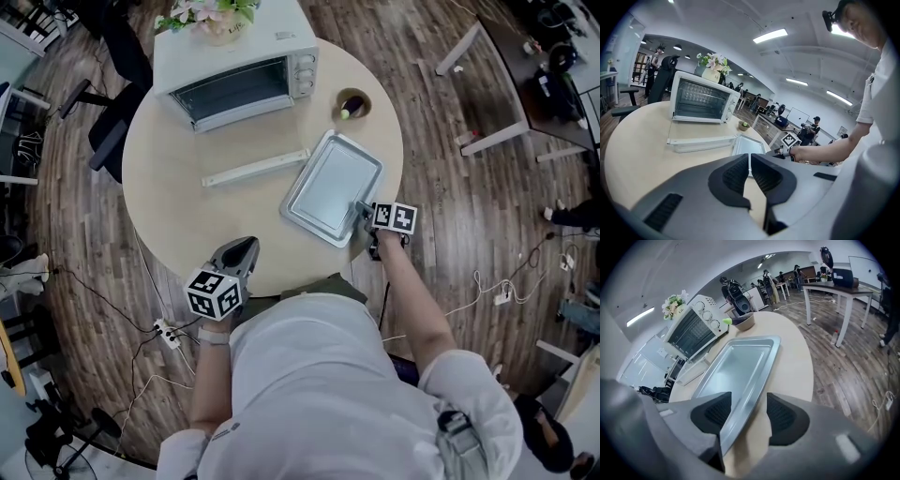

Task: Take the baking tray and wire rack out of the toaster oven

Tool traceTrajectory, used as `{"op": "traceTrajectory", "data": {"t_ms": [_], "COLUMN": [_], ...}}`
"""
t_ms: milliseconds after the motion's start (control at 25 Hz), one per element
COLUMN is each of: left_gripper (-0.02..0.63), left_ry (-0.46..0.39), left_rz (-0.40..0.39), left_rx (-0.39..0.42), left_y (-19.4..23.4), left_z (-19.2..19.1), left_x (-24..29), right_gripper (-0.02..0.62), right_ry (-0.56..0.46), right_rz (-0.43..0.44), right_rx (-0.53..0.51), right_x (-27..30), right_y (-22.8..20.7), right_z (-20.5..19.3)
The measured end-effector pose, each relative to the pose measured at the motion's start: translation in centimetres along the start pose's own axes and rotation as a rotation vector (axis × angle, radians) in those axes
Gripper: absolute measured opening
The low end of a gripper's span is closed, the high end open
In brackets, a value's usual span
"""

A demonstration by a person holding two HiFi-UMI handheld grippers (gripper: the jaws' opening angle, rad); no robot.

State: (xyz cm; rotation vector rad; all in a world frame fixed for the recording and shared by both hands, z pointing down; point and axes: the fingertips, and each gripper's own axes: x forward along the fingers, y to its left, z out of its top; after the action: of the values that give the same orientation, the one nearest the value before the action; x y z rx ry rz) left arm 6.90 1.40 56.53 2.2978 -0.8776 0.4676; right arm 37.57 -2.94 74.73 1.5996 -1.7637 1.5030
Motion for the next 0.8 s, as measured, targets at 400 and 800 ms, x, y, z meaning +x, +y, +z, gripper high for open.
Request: {"op": "traceTrajectory", "data": {"t_ms": [400, 800], "left_gripper": [0.000, 0.000], "left_ry": [-0.035, -0.060], "left_rz": [-0.030, -0.054], "left_rx": [0.005, 0.012], "left_y": [1.7, 4.4], "left_z": [0.9, 2.0], "left_x": [-1.5, -3.4], "right_gripper": [0.219, 0.219], "right_ry": [-0.089, -0.186], "right_rz": [0.075, 0.199], "right_rx": [0.022, -0.001], "right_x": [-2.7, -4.2], "right_y": [3.8, 11.9], "right_z": [-0.3, -0.3]}}
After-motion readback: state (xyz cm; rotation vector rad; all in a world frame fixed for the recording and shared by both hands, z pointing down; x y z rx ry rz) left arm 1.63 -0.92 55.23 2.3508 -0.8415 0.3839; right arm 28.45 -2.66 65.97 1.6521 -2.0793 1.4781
